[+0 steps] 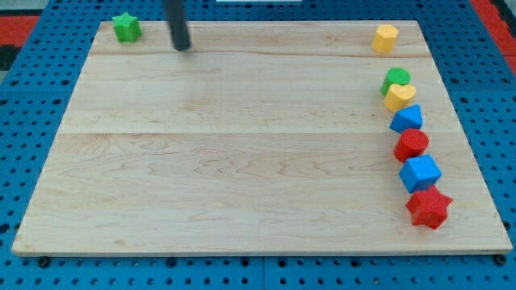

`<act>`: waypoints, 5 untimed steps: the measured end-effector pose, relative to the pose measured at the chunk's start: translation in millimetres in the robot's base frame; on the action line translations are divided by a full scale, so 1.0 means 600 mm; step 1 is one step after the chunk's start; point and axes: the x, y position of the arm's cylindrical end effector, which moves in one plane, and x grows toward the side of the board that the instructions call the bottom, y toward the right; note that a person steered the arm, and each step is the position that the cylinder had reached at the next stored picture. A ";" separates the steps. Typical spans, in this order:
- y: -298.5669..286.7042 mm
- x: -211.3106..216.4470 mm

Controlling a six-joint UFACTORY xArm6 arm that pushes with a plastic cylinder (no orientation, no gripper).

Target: Move your arm towards green circle

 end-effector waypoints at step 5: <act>0.575 0.140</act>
